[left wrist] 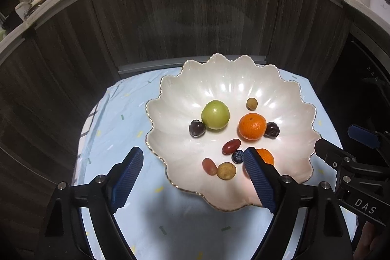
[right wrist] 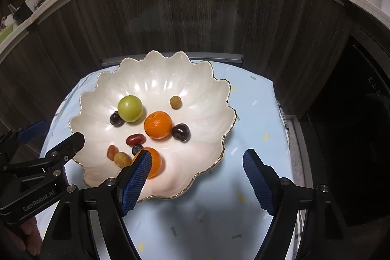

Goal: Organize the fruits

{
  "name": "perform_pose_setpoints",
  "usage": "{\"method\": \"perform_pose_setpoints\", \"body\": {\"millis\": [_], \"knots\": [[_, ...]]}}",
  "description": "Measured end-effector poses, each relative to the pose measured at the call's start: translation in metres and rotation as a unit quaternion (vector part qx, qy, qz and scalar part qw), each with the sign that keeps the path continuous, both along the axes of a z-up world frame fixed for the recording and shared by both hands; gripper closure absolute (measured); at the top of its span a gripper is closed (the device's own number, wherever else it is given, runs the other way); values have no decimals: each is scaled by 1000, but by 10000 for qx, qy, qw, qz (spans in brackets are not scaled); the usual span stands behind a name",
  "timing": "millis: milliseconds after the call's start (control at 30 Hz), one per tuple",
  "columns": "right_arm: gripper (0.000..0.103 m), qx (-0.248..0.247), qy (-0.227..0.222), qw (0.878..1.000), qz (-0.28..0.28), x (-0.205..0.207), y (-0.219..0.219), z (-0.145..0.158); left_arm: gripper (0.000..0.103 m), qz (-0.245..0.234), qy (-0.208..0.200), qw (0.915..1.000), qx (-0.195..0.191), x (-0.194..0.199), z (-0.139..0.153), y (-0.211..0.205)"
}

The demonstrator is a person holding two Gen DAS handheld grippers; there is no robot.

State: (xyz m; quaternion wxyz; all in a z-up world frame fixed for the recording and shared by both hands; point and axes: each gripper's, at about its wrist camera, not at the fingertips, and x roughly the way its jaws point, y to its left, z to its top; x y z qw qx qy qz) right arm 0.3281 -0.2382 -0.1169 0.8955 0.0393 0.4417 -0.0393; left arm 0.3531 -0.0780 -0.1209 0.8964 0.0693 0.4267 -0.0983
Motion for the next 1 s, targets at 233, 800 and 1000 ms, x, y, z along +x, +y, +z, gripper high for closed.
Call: {"method": "perform_pose_setpoints", "body": {"millis": [233,800,1000], "knots": [[22,-10,-138,9999,-49,-16,4,15,16,-15,-91,9999,-41,-17,13,5],[18,-20,-625,9977,-247,-64,12,46,10,-8,-432,9990,-142,-64,44,18],[15,-150,-805,9960,-359,-86,15,50,6,-6,-654,9979,-26,-86,49,22]]}}
